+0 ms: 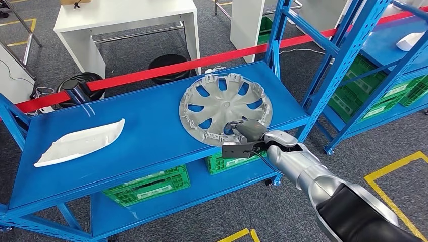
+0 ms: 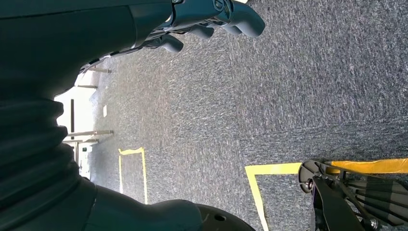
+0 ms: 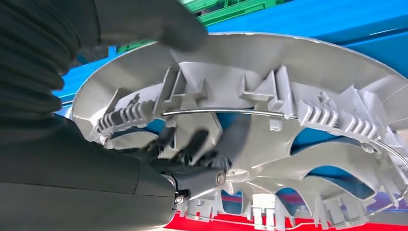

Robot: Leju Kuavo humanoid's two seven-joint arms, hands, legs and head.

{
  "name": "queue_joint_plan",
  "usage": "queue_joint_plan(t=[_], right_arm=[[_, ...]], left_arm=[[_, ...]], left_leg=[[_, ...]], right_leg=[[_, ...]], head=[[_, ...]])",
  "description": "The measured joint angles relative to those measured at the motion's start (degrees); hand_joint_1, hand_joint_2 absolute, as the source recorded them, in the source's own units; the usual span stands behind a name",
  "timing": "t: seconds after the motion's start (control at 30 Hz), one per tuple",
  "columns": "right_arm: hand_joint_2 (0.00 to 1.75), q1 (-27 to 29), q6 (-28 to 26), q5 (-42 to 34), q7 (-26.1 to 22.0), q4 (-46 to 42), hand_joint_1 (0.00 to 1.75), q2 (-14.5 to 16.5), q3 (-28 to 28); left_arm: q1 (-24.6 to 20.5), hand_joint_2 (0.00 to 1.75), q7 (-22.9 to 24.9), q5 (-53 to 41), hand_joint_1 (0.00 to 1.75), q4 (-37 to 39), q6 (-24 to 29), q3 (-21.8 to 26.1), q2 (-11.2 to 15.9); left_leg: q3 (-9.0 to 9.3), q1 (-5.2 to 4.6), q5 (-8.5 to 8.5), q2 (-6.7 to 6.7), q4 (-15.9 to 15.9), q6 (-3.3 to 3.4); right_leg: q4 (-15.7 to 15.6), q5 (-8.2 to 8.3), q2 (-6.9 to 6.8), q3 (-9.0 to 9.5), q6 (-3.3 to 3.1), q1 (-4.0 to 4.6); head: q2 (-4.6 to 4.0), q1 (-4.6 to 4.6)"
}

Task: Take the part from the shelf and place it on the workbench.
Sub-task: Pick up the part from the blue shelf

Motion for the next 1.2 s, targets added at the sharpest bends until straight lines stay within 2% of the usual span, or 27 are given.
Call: queue_joint_plan(t=[0.07,0.2,0.37,0.5,0.8,1.0,1.2], right_arm=[[1.75,0.0,0.4,0.0,0.0,0.0,1.75,-0.1,0.0],[1.75,-0.1,1.2,0.0,0.0,0.0,1.75,-0.3,0.1],[1.75,-0.1,1.4,0.0,-0.3,0.0,1.75,-0.4,0.2],[1.75,-0.1,1.4,-0.1,-0.3,0.0,1.75,-0.5,0.2],[1.75,-0.1,1.5,-0.1,-1.1,0.0,1.75,-0.8,0.2],[1.75,0.0,0.7,-0.4,-1.1,0.0,1.75,-0.9,0.2],[1.75,0.7,-3.7,-2.0,-1.4,0.0,1.75,-0.9,0.2]], left_arm=[[0.0,1.75,0.0,0.0,0.00,0.0,0.0,0.0,0.0],[0.0,0.00,0.4,-1.0,0.00,0.0,0.0,0.0,-0.1],[0.0,0.00,0.7,-2.3,0.00,0.0,0.3,0.0,-0.1],[0.1,1.75,0.8,-3.1,0.00,0.0,1.4,-0.1,-0.1],[0.1,1.75,1.3,-4.2,0.00,0.0,6.9,-0.2,-0.1],[0.1,1.75,0.7,-5.8,0.00,0.0,6.0,-1.1,-0.1],[0.1,1.75,1.0,-6.3,0.00,0.0,5.2,-1.8,-0.1]], left_leg=[[0.00,0.00,0.00,0.00,0.0,0.00],[0.00,0.00,0.00,0.00,0.0,0.00],[0.00,0.00,0.00,-0.01,0.0,0.00],[-0.02,0.00,0.00,-0.05,0.0,0.00],[-0.01,0.00,0.00,-0.02,0.0,0.00],[-0.01,0.00,0.00,-0.02,0.0,0.00],[-0.02,0.00,0.00,-0.03,0.0,0.00]], right_leg=[[0.0,0.00,0.00,0.00,0.00,0.00],[0.0,0.00,0.00,0.00,0.00,0.00],[0.0,0.00,0.00,0.00,0.00,0.00],[0.0,-0.01,-0.02,0.00,0.00,0.00],[0.0,0.00,-0.01,0.00,0.00,-0.01],[0.0,0.00,-0.02,0.00,0.00,0.00],[0.0,0.00,-0.02,0.00,0.00,0.00]], head=[[-0.01,0.00],[-0.01,0.01],[-0.01,0.00],[-0.02,0.00],[-0.01,0.00],[-0.02,0.00],[-0.01,0.00]])
